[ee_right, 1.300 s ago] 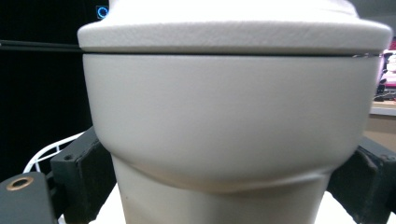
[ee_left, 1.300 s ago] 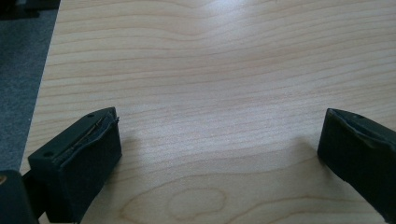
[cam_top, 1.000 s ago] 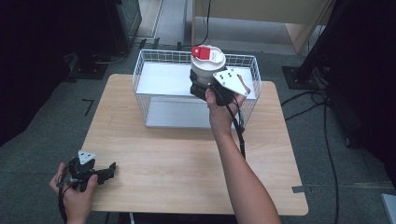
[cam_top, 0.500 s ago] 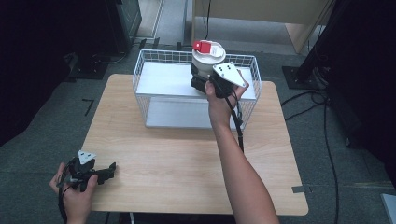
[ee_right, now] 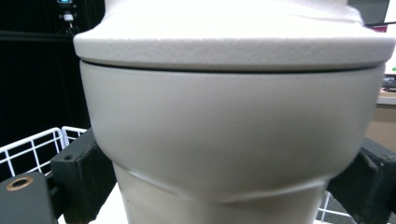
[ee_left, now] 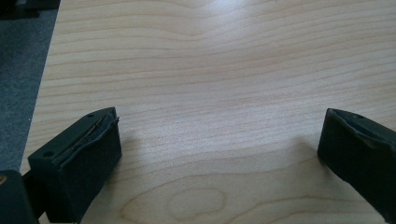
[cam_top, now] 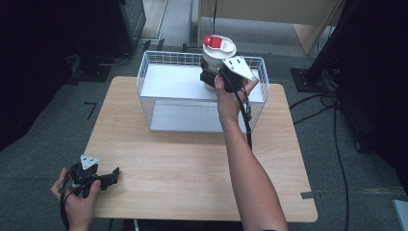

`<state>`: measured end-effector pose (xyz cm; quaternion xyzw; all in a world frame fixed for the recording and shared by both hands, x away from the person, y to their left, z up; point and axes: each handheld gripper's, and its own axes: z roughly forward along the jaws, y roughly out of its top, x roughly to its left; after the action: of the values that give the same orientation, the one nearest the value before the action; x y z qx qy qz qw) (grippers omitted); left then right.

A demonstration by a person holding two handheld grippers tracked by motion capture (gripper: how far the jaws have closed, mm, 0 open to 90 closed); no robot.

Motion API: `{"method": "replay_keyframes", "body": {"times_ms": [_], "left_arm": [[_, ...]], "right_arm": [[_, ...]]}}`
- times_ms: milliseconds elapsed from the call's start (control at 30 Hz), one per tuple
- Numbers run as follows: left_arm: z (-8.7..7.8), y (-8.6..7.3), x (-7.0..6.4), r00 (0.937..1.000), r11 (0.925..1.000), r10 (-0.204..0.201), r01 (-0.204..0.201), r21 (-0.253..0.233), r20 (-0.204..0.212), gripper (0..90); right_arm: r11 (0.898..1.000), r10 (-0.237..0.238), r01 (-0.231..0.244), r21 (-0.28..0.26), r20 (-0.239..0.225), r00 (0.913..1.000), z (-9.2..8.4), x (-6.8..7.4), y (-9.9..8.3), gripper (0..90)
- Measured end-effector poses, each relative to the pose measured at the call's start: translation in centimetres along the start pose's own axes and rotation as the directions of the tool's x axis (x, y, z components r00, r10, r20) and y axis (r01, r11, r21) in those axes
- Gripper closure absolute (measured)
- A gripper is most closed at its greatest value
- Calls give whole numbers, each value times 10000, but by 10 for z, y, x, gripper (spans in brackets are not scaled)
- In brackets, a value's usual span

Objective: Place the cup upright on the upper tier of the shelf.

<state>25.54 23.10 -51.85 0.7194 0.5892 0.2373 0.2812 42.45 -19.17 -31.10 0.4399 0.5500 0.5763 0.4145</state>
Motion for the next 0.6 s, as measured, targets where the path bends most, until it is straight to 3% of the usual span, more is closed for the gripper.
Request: {"method": "replay_keyframes", "body": {"times_ms": [233, 367, 600], "left_arm": [[0, 0, 0, 10000, 10000, -2, 2, -5, -2, 0], [0, 0, 0, 10000, 10000, -1, 1, -2, -1, 0], [0, 0, 0, 10000, 10000, -5, 5, 2, 2, 0]], "right_arm": [[9998, -137, 137, 117, 76, 9999, 6, -1, -6, 77], [10000, 13, -14, 96, 111, 9999, 8, -3, -9, 77], [10000, -50, 50, 36, -53, 10000, 5, -4, -9, 77]]}}
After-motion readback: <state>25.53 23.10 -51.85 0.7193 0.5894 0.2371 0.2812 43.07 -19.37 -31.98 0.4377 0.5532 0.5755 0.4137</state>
